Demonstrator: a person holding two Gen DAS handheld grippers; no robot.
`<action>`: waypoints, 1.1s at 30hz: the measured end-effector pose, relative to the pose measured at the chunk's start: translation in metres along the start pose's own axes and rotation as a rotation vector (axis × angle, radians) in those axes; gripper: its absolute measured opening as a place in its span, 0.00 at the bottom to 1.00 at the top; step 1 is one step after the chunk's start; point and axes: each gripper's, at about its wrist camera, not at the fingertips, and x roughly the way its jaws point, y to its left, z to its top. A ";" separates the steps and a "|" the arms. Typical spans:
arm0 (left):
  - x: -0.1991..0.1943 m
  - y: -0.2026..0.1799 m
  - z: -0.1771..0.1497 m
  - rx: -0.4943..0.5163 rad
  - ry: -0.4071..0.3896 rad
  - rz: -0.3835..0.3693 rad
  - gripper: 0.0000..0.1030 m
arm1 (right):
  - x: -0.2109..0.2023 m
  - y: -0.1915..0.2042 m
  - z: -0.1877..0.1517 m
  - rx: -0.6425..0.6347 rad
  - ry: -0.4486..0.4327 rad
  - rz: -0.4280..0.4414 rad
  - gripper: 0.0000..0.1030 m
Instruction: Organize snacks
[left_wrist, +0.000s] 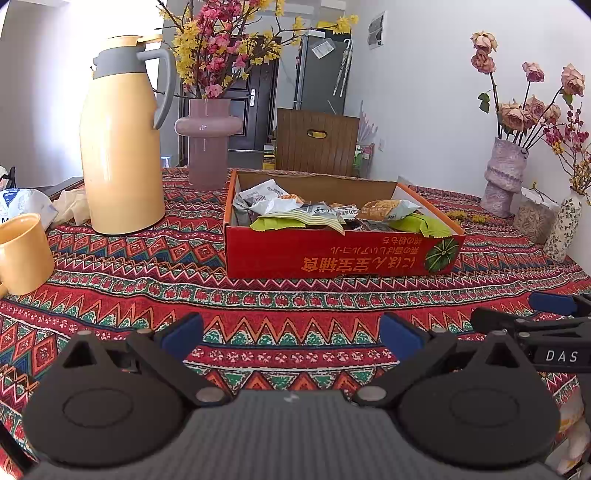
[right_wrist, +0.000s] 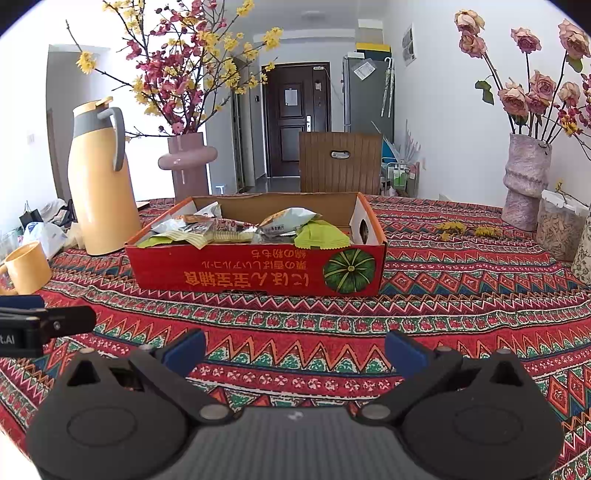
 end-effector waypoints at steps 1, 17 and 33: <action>0.000 0.000 0.000 0.000 -0.001 0.000 1.00 | 0.000 0.000 0.000 0.000 0.000 0.000 1.00; -0.001 0.000 0.000 0.000 -0.001 -0.003 1.00 | 0.000 0.000 0.000 0.000 0.001 0.000 1.00; -0.002 -0.001 -0.002 0.011 -0.011 -0.014 1.00 | 0.000 0.000 0.000 -0.001 0.004 0.000 1.00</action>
